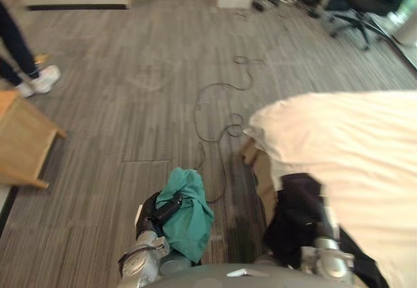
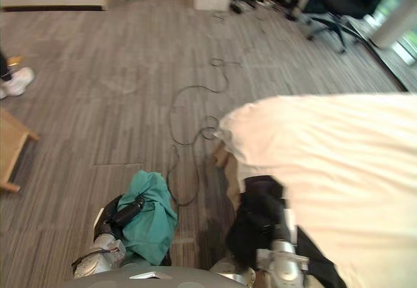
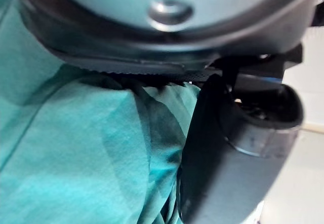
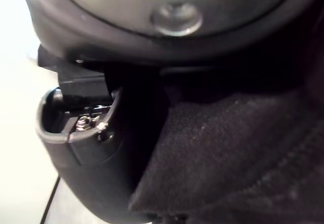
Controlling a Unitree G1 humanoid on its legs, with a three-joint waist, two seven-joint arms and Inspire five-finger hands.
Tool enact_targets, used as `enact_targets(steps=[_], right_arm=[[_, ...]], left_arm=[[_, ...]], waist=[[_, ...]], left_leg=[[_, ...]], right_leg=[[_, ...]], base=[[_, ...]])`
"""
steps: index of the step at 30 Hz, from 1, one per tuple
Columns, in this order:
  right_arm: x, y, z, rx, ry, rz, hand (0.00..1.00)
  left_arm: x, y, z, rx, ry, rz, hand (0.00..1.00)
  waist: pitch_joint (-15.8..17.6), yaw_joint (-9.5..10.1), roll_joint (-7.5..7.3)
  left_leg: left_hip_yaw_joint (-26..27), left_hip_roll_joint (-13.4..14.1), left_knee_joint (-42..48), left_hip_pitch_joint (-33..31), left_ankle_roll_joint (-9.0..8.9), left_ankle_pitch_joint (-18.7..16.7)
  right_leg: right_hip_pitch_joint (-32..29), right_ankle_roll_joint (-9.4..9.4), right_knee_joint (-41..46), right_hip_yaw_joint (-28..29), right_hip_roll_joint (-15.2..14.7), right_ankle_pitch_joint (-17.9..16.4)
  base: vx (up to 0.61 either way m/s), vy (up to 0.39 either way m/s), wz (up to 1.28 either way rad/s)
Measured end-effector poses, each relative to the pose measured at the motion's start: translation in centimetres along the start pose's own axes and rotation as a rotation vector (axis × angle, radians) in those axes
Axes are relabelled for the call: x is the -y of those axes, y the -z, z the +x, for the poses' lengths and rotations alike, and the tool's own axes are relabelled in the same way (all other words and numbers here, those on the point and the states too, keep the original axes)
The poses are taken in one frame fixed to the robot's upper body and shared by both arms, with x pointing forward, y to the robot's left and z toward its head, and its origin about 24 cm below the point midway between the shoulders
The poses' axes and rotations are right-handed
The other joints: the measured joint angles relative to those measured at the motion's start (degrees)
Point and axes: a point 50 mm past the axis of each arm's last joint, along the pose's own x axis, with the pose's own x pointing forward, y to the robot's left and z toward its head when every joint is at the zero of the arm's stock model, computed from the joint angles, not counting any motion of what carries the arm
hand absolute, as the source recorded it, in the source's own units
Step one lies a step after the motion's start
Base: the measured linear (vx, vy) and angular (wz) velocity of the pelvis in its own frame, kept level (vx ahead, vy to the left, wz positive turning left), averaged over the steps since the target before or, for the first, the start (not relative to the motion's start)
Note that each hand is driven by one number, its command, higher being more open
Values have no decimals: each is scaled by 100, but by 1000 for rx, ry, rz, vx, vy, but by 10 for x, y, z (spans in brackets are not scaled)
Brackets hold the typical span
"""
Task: Tidy up the quilt and then pick up the clothes from the bed and put them into the laundry hamper
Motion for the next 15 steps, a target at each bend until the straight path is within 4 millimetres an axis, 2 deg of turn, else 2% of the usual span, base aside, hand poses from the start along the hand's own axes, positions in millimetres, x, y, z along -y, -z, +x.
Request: enact_targets(steps=[1, 2, 3, 5, 6, 7, 8, 9, 11, 12, 15], right_arm=[[-12, 0, -1, -5, -40, 12, 0], [-30, -1, -2, -1, -101, 33, 0], [-49, -6, -2, 13, -173, 52, 0], [-66, -12, -2, 32, -233, 67, 0], [-70, -10, -3, 24, -249, 70, 0], [-73, -9, -2, 14, -252, 81, 0], [-74, -9, -2, 9, -252, 92, 0], [-73, -7, 1, -5, -246, 90, 0], [-72, -4, 1, -23, -228, 103, 0], [-71, 1, 2, -59, -189, 179, 0], [-71, 1, 2, -59, -189, 179, 0]], left_arm=[[2, 0, 0, 1, 5, 0, 0], [6, 1, 0, -1, 23, 2, 0], [13, 2, -1, -6, 47, 4, 0], [22, 6, -1, -24, 80, 7, 0], [24, 11, -4, -41, 87, 6, 0], [23, 13, -6, -49, 86, 7, 0], [23, 13, -6, -50, 84, 9, 0], [23, 15, -5, -62, 84, 9, 0], [26, 17, -6, -70, 102, 14, 0], [28, 30, -10, -127, 145, 33, 0], [28, 30, -10, -127, 145, 33, 0]], waist=[[7, 20, 7], [17, 56, 28], [54, 79, 101], [138, 73, 201], [153, 85, 165], [149, 124, 30], [185, 132, -68], [197, 140, -77], [197, 247, -163], [-189, 375, -326], [-189, 374, -325]], left_leg=[[-115, -83, -72, 53, 45, 2], [-320, -191, -116, 93, 183, 28], [-554, -302, -111, 88, 288, 80], [-679, -429, -116, 94, 327, 100], [-812, -571, -96, 95, 305, 126], [-877, -795, -12, 97, 267, 159], [-899, -901, 40, 103, 232, 141], [-921, -887, 148, 75, 155, 63], [-796, -764, 122, 206, -22, -60], [-610, -763, -556, 970, 37, -127], [-610, -762, -556, 970, 37, -127]], right_leg=[[-76, -22, 45, 45, 132, -102], [-194, -64, 60, 74, 359, -254], [-425, -47, -40, 229, 687, -401], [-743, 10, -567, 464, 1070, -618], [-790, 1, -1328, 526, 1147, -615], [-783, 13, -2156, 647, 1039, -356], [-754, -67, -2497, 734, 970, -186], [-666, -74, -2612, 659, 1000, -153], [-314, -97, -3169, 700, 1259, 41], [401, 147, -4052, 958, 1526, 250], [401, 147, -4053, 958, 1526, 250]], base=[[168, 20, 148], [150, -24, 153], [145, -36, 173], [134, -49, 164], [180, -78, 139], [163, -80, 100], [168, -98, 55], [164, -95, 11], [161, -90, -13], [63, -37, -9], [0, 0, 0]])
